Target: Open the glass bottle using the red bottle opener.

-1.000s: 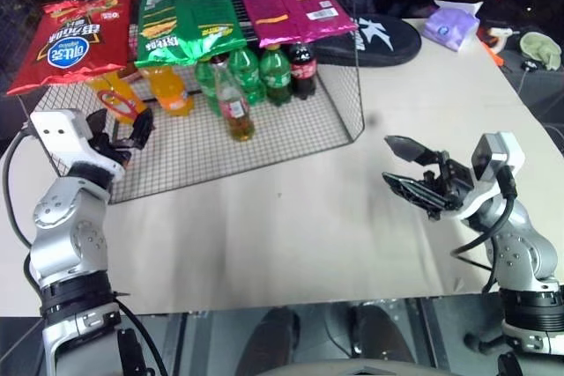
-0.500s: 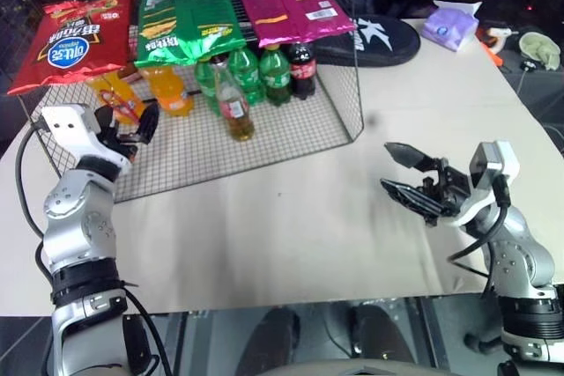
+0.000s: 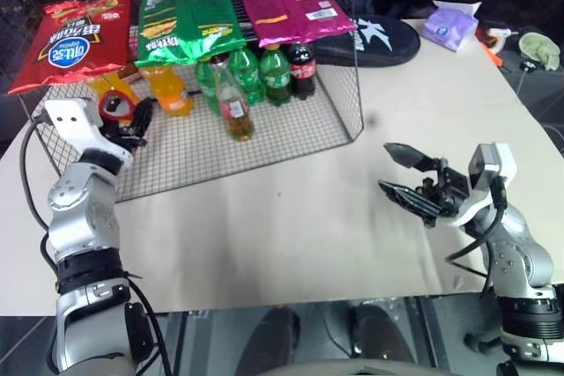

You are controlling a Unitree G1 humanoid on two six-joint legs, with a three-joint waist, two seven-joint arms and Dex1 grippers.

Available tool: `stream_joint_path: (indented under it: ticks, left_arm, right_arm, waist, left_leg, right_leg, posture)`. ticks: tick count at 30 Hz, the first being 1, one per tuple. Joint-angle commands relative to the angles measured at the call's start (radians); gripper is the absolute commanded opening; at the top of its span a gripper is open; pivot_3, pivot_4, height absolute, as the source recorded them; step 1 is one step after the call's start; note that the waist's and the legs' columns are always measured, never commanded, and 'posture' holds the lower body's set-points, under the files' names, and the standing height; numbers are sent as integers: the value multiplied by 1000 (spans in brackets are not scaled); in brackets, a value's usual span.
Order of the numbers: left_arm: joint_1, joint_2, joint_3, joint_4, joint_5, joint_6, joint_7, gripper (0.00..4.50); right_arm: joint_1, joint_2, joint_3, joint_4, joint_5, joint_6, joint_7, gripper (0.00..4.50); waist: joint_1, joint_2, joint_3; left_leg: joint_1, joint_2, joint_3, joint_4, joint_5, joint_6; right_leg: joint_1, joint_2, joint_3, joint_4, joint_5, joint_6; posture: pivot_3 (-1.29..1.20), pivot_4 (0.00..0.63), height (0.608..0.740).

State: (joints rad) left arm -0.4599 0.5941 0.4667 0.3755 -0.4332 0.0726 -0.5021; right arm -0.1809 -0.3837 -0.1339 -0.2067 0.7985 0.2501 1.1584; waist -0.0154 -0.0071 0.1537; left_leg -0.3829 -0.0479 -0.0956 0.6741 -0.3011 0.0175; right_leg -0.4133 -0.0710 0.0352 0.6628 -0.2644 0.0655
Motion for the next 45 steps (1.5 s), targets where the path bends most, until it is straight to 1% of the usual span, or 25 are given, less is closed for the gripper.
stream_joint_path:
  ticks: [1, 2, 9, 14, 21, 26, 35, 38, 39, 45]
  left_arm:
    - [-17, 8, 6, -5, -1, -29, -11, 1419]
    - [-15, 8, 6, -6, -2, -29, -11, 851]
    - [11, -8, 34, -49, -67, -8, -47, 851]
    - [47, -23, 67, -123, -191, 59, -116, 851]
    - [49, -33, 123, -161, -329, 148, -147, 851]
    - [72, -34, 126, -192, -388, 210, -185, 851]
    - [84, -42, 140, -205, -415, 229, -184, 851]
    - [76, -43, 139, -195, -411, 229, -178, 103]
    - [75, -43, 137, -194, -408, 233, -174, 47]
    - [82, -50, 134, -221, -428, 262, -185, 47]
  right_arm:
    - [-1, 8, -3, -5, -5, -33, 8, 3931]
    - [1, 9, -3, -5, -6, -36, 8, 3931]
    - [9, 13, -3, -5, -10, -41, 3, 3931]
    - [11, 22, -1, 3, -21, -53, 4, 3931]
    - [18, 31, 5, 10, -34, -67, 6, 3931]
    - [26, 35, 10, 12, -44, -81, 5, 3931]
    - [36, 37, 15, 9, -53, -92, -1, 3931]
    - [35, 38, 16, 10, -56, -97, -1, 3931]
    - [35, 37, 15, 11, -56, -98, -1, 3931]
    - [35, 36, 14, 12, -59, -102, -4, 3931]
  waist:
    - [0, 0, 0]
    - [0, 0, 0]
    - [-1, 0, 0]
    - [-1, 0, 0]
    - [-1, 0, 0]
    - [-1, 0, 0]
    - [0, 0, 0]
    - [1, 0, 0]
    - [2, 0, 0]
    - [0, 0, 0]
  left_leg:
    - [0, 0, 0, 0, 0, 0]
    - [0, 0, 0, 0, 0, 0]
    - [0, 0, 0, 1, 0, 0]
    - [0, 0, 0, 1, 0, 0]
    - [0, 0, 0, 2, 0, 0]
    - [0, 0, 0, 2, 0, 0]
    - [0, 0, -1, 3, 0, 0]
    - [0, 0, -1, 3, 0, 0]
    - [0, 0, -1, 3, 0, 0]
    - [0, 0, -1, 4, 0, 0]
  right_leg:
    - [0, 0, 0, 0, 0, 0]
    - [0, 0, 0, 0, 0, 0]
    - [0, 0, 0, 0, 0, 0]
    - [0, 0, 0, 0, 0, 0]
    - [0, 0, 0, 1, 0, 0]
    - [1, 0, 0, 1, 0, 0]
    - [1, 0, 0, 1, 0, 0]
    - [1, 0, 0, 1, 0, 0]
    - [1, 0, 0, 1, 0, 0]
    - [1, 0, -1, 2, 0, 0]
  posture:
    - [0, 150, 740]
    - [0, 150, 740]
    - [0, 150, 740]
    - [0, 150, 740]
    - [0, 150, 740]
    - [0, 150, 740]
    - [0, 150, 740]
    - [0, 150, 740]
    - [0, 150, 740]
    - [0, 150, 740]
